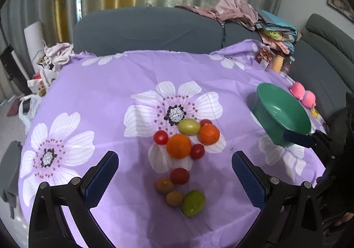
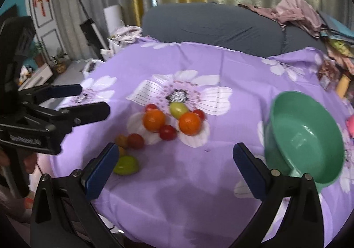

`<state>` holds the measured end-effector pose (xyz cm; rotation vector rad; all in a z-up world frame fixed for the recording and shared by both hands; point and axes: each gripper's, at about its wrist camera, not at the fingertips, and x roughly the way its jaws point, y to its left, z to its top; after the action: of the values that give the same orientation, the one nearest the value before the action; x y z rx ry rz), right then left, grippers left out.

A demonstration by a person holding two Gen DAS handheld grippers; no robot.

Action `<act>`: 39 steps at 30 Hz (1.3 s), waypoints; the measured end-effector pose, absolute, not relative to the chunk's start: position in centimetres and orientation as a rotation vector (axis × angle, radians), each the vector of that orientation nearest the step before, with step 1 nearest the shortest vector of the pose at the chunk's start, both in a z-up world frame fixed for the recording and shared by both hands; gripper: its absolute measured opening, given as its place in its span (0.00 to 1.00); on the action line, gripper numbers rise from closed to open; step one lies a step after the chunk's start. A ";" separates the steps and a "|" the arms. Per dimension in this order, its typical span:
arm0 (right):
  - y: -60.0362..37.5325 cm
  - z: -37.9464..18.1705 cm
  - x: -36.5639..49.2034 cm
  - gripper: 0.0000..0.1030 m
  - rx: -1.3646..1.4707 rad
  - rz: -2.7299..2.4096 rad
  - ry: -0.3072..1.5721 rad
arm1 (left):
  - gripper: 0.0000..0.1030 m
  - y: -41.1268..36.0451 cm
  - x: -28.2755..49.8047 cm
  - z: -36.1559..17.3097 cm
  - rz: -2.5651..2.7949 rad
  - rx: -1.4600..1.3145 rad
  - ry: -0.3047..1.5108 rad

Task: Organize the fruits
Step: 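Move both grippers toward the large green lime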

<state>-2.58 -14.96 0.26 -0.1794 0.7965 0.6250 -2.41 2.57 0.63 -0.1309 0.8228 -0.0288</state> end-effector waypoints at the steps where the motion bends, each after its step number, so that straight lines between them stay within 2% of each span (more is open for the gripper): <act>1: -15.0 0.1 -2.5 1.00 -0.183 0.613 0.799 | 0.99 2.5 -2.3 0.5 -0.031 -0.130 0.827; 39: -15.1 -1.8 -2.5 1.00 -0.143 0.587 0.849 | 0.99 3.1 -1.2 -2.3 -0.138 -0.268 0.979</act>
<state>-2.49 -15.11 -1.78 -0.1432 0.8490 0.5868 -1.22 3.12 -2.33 -0.2680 0.9791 -0.1378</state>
